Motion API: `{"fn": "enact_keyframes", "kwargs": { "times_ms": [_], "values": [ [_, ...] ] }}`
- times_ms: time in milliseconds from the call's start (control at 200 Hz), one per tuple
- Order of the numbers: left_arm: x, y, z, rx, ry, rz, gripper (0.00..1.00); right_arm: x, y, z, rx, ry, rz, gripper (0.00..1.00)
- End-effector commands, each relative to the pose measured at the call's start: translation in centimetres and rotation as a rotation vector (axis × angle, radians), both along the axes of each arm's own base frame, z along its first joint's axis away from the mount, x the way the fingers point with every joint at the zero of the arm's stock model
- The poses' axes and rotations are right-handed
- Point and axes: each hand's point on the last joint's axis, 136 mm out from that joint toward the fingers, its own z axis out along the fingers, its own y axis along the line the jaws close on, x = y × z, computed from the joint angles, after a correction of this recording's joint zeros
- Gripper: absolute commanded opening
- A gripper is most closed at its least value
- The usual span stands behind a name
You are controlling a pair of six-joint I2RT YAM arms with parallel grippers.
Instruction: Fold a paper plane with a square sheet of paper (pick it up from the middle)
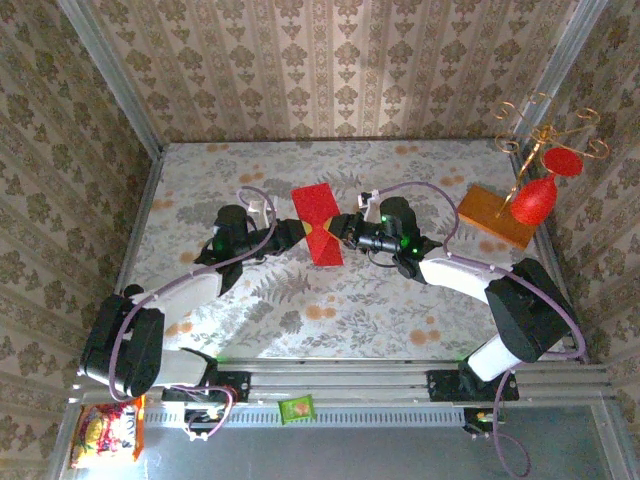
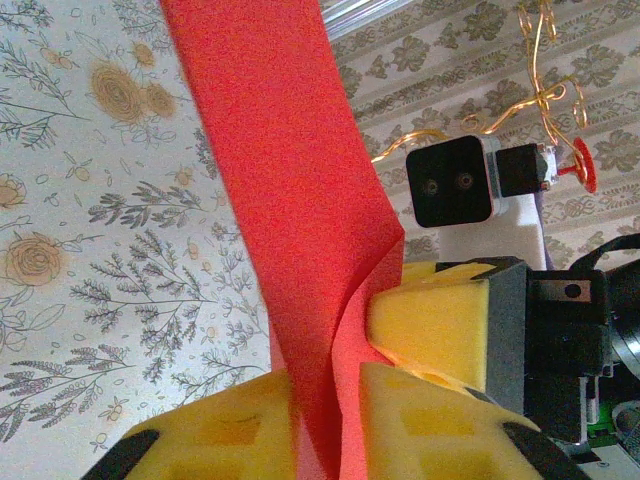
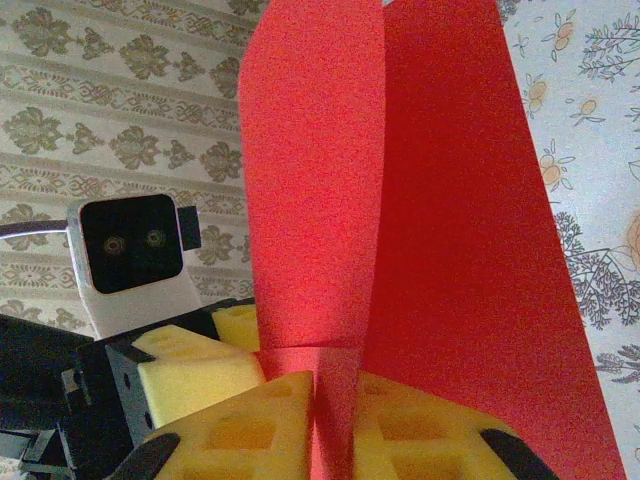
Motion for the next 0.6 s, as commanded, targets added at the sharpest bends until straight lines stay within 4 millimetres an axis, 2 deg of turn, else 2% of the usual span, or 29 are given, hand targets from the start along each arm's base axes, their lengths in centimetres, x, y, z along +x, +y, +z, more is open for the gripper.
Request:
{"fn": "enact_keyframes", "kwargs": {
  "times_ms": [0, 195, 360, 445, 590],
  "values": [
    [0.5, 0.3, 1.3, -0.017, -0.022, 0.013, 0.17, -0.3, -0.2, 0.9, 0.023, -0.021, 0.006, 0.19],
    [0.8, 0.7, 1.0, 0.008, -0.025, 0.02, 0.09, -0.3, -0.5, 0.4, 0.003, 0.004, -0.001, 0.29],
    [1.0, 2.1, -0.3, 0.117, -0.019, 0.046, 0.08, 0.1, -2.3, -1.2, -0.09, 0.057, -0.063, 0.56],
    [1.0, 3.6, -1.8, 0.267, -0.013, 0.069, 0.08, 0.1, -3.9, -2.2, -0.174, 0.077, -0.117, 0.66],
    [0.6, 7.6, -4.4, 0.702, -0.008, 0.081, 0.09, 0.0, -7.1, -3.7, -0.339, 0.111, -0.215, 0.69]
  ]
}}
